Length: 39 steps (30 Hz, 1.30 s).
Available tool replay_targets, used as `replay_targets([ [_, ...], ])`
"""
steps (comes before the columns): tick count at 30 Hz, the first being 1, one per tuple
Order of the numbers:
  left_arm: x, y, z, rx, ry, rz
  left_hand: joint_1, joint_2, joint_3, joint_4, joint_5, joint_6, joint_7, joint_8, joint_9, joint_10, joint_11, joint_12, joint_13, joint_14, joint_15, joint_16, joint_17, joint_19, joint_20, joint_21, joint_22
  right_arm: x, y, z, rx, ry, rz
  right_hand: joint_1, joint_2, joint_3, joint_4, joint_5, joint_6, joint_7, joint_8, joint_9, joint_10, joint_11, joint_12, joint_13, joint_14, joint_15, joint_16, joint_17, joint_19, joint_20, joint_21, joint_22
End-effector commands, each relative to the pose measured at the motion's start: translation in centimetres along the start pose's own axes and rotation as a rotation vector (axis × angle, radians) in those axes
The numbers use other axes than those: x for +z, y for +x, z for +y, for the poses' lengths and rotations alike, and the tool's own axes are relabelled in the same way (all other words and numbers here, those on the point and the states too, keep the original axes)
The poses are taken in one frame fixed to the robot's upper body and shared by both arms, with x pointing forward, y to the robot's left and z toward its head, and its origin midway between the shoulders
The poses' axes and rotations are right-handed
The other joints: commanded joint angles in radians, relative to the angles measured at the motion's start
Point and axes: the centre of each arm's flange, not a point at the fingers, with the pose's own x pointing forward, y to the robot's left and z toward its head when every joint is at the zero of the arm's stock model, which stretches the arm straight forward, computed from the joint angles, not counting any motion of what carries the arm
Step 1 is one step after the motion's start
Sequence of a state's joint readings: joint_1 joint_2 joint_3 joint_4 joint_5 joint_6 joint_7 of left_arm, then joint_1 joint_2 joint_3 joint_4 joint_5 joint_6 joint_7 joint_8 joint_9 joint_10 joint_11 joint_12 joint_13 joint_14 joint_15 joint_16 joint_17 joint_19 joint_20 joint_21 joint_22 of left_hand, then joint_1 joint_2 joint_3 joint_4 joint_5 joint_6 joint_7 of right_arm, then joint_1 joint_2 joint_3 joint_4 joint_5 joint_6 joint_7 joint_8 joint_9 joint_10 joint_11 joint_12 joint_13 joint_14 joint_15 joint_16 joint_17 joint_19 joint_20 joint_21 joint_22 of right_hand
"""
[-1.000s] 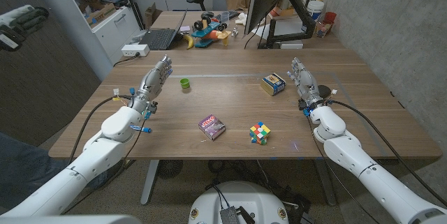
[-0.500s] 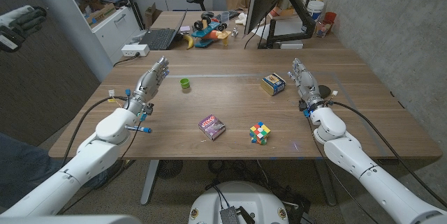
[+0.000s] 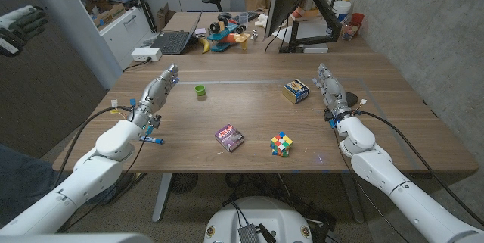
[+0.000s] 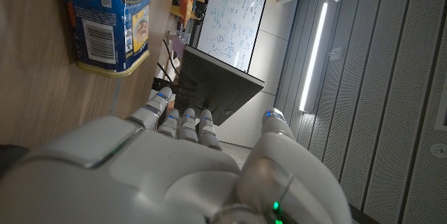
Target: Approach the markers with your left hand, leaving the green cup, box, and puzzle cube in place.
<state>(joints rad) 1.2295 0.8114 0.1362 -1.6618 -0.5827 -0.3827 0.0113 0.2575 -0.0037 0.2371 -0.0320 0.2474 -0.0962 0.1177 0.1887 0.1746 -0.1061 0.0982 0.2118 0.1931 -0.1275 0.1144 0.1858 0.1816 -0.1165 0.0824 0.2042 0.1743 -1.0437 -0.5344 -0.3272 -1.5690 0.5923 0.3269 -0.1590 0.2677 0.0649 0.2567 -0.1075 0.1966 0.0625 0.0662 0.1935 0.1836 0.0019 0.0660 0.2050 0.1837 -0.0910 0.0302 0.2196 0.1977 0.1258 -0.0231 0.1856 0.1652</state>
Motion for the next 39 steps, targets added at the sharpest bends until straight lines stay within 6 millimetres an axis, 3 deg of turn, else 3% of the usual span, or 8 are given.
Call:
replay_targets([
  [1, 0.3, -1.4, 0.9, 0.007, 0.03, 0.0, 0.015, 0.003, 0.001, -0.007, -0.004, 0.01, 0.014, 0.006, 0.005, 0.009, 0.003, 0.006, 0.002, 0.002, -0.002, 0.008, 0.003, -0.001, 0.007, -0.004, 0.004, 0.0, 0.0, 0.3, -0.004, 0.004, -0.005, 0.009, 0.005, 0.002, -0.006, 0.005, 0.009, 0.001, 0.007, 0.006, 0.006, 0.008, 0.0, 0.005, 0.009, -0.001, -0.005, 0.002, 0.004, 0.006, 0.003, 0.004],
  [39, 2.3, -3.9, 2.9, 0.021, 0.157, 0.018, 0.035, 0.006, 0.003, -0.022, -0.01, 0.032, 0.011, 0.009, 0.005, 0.027, 0.008, 0.01, 0.002, 0.019, -0.002, 0.011, 0.003, 0.013, 0.01, -0.001, 0.005, -0.2, -0.3, 0.1, -0.014, 0.014, -0.01, 0.018, 0.017, 0.005, -0.01, 0.005, 0.023, -0.007, 0.009, 0.006, 0.017, 0.005, 0.0, 0.005, 0.016, -0.002, -0.006, 0.002, -0.004, 0.007, 0.001, 0.004],
])
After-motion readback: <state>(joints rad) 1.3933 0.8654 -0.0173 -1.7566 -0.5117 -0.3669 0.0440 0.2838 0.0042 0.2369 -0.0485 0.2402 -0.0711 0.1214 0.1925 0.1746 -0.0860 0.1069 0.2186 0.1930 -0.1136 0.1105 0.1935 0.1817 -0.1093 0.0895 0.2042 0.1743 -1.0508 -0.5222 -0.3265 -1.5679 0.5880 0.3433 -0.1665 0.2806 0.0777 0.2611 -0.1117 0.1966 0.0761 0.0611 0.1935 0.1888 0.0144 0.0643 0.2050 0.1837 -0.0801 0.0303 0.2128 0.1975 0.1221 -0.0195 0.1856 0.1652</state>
